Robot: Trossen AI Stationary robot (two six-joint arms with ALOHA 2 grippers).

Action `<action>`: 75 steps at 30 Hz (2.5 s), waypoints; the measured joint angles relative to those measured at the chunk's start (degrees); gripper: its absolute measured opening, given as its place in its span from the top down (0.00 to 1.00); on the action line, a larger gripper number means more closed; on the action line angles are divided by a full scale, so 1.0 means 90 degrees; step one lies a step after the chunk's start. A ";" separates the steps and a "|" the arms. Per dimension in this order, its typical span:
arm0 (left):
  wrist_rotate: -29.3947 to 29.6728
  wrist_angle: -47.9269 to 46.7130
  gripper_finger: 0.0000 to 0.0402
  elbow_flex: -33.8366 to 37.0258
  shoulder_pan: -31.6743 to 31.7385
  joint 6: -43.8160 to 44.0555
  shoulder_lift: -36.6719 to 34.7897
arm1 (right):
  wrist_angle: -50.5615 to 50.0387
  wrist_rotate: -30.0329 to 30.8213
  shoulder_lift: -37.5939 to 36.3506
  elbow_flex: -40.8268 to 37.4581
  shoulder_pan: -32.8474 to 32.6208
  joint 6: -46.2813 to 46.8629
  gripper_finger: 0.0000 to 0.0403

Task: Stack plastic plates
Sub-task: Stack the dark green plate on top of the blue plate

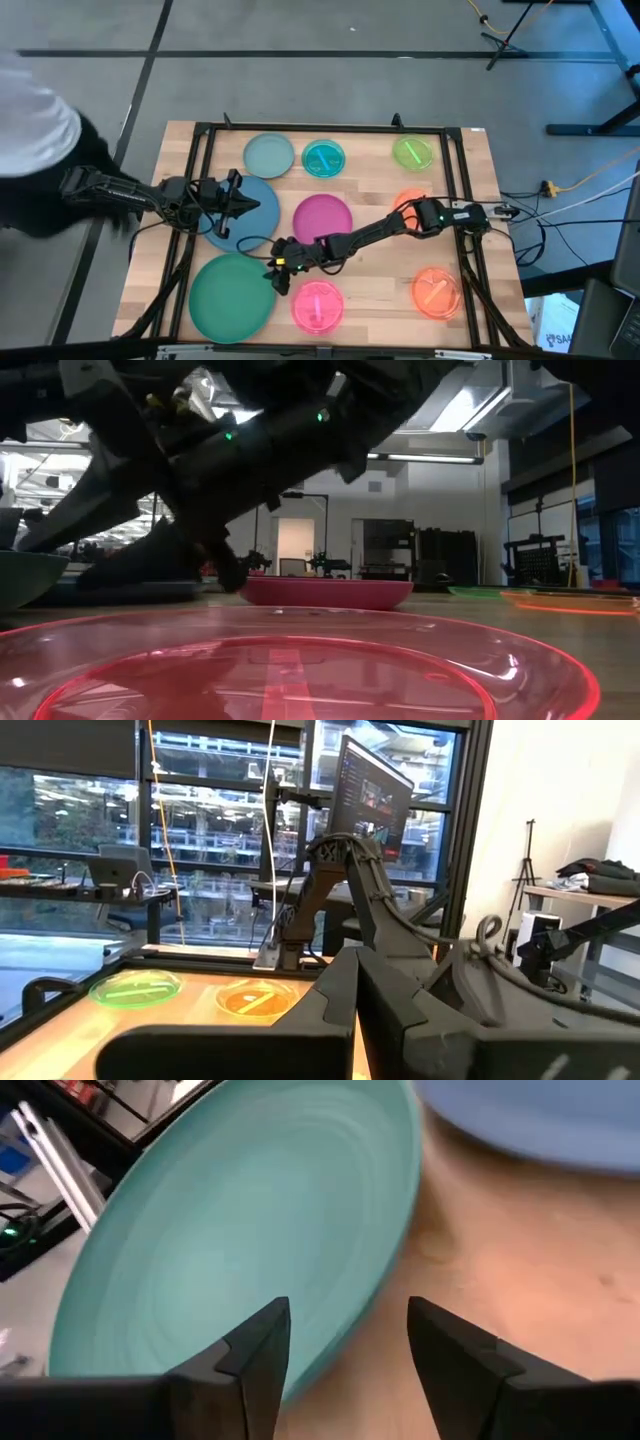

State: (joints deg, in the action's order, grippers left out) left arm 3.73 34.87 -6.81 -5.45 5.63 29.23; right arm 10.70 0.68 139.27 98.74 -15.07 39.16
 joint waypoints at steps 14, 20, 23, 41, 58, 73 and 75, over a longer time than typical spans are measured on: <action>-0.0028 -0.0043 1.00 0.0001 0.0000 0.0052 0.0000 | -0.0629 0.0309 0.0024 0.0000 0.0007 -0.0206 0.66; -0.0027 -0.0044 1.00 0.0001 0.0000 0.0051 0.0000 | -0.0587 0.0321 0.0023 0.0001 0.0010 -0.0272 0.87; -0.0027 -0.0044 1.00 0.0001 0.0000 0.0051 0.0000 | -0.0602 0.0451 0.0023 0.0002 0.0010 -0.0420 0.97; -0.0036 -0.0044 1.00 0.0005 0.0002 0.0534 0.0000 | -0.0735 0.1055 -0.0239 -0.0012 0.0022 -0.1211 0.99; -0.0049 0.0505 1.00 0.0010 -0.0161 0.0501 0.0000 | -0.1246 0.1759 -0.0955 -0.0010 0.0502 -0.1759 1.00; -0.0015 0.0837 1.00 0.0008 -0.0289 0.0483 -0.0002 | 0.0056 0.1181 -0.0999 -0.0012 0.1591 -0.1391 1.00; -0.0017 0.0831 1.00 0.0008 -0.0289 0.0483 0.0000 | 0.0248 0.1144 -0.0999 -0.0012 0.1732 -0.1302 1.00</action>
State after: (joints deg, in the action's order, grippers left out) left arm 3.57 42.35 -6.74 -8.05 9.98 29.23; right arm 12.93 10.98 130.28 98.63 0.52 27.44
